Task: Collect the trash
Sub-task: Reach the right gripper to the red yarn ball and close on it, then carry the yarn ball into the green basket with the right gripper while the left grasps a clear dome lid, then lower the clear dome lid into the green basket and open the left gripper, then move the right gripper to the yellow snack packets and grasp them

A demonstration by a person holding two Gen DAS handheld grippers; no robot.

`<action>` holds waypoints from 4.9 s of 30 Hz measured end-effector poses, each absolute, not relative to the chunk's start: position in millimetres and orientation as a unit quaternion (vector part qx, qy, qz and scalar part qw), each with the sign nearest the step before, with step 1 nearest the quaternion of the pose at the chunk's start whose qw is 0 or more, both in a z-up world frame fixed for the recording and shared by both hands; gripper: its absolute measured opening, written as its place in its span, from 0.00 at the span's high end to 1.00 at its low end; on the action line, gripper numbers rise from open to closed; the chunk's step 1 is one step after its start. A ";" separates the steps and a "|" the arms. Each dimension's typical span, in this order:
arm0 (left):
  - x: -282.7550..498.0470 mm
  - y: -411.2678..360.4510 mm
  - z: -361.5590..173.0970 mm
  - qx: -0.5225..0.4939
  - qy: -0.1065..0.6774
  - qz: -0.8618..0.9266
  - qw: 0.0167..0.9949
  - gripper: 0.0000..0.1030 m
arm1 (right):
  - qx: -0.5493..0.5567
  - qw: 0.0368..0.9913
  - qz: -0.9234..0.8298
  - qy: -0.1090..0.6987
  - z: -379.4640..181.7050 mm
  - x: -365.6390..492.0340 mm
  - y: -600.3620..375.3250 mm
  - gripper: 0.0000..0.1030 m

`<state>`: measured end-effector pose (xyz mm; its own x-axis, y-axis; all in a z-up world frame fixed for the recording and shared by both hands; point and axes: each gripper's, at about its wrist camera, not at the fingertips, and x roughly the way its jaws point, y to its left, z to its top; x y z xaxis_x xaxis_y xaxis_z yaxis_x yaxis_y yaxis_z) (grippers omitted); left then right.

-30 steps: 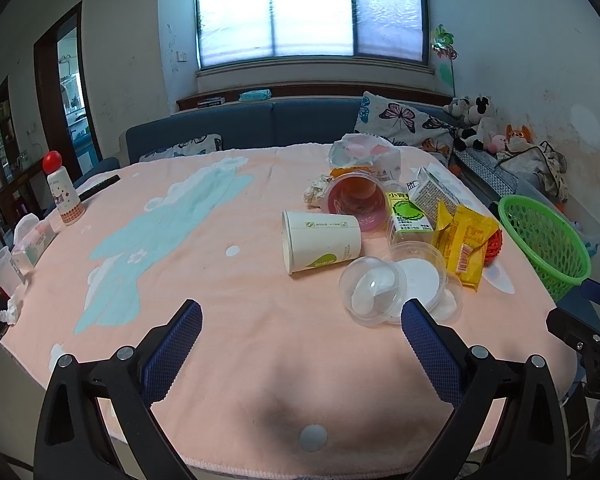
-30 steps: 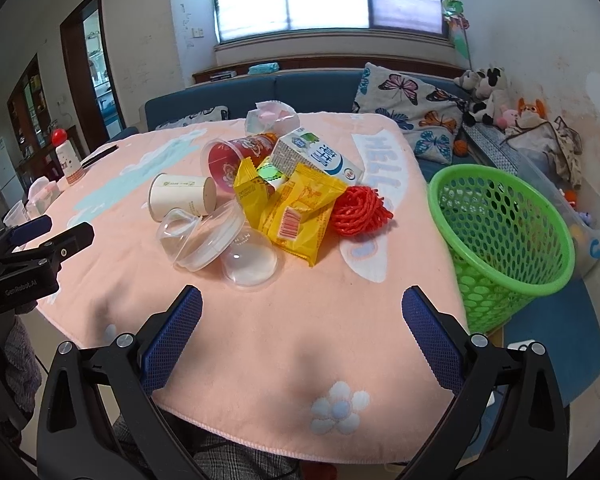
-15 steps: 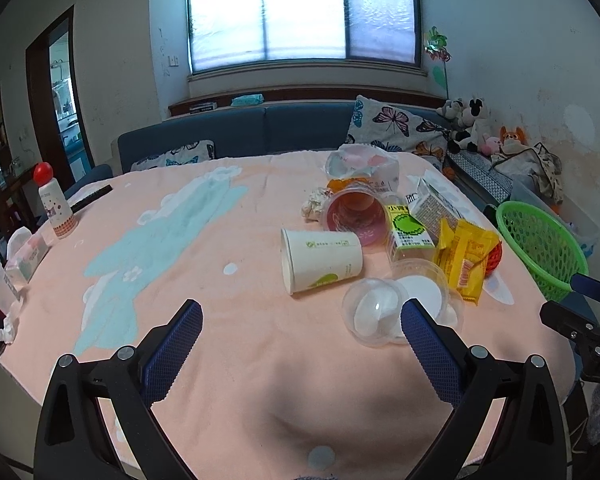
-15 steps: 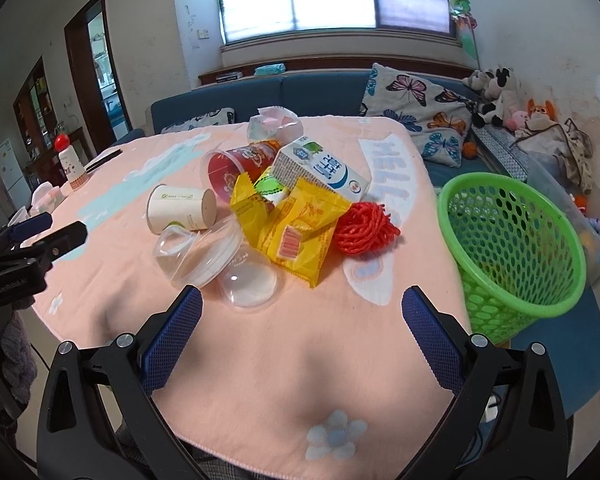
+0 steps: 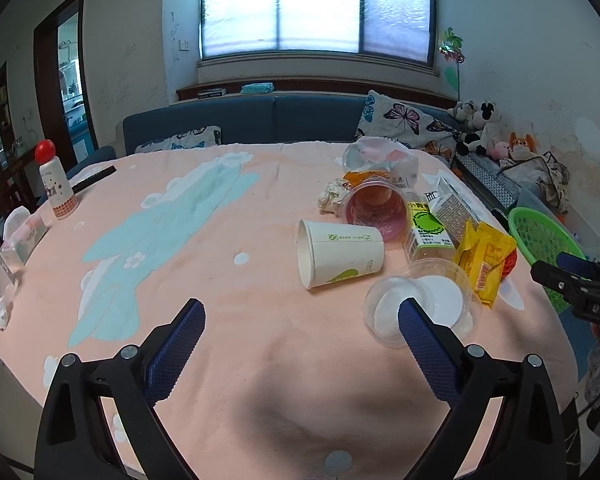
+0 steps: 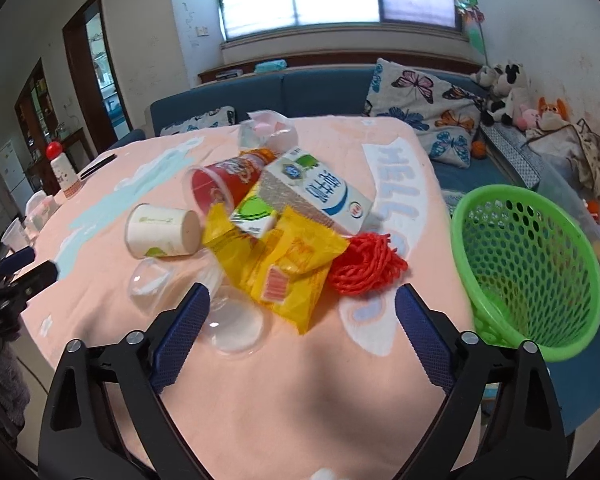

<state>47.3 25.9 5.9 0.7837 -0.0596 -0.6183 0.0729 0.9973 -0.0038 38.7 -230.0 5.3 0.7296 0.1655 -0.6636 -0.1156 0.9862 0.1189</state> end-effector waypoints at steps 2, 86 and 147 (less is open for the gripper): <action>48.6 27.7 4.1 0.008 0.329 -0.035 0.944 0.14 | 0.039 0.927 0.073 0.367 0.7 46.7 -235.7 0.14; 120.6 -202.7 39.8 0.039 0.357 -0.344 0.868 0.40 | 0.156 0.926 -0.095 0.331 -13.6 11.9 -466.4 0.37; 107.2 -69.7 24.5 0.004 0.363 -0.241 0.900 0.27 | 0.131 0.926 0.098 0.339 4.9 16.0 -273.3 0.11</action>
<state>107.2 -69.7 24.5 0.6198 -0.4312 -0.6557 0.4375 0.8835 -0.1675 16.0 -273.3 4.9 0.7506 0.2705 -0.6028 -0.0934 0.9466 0.3086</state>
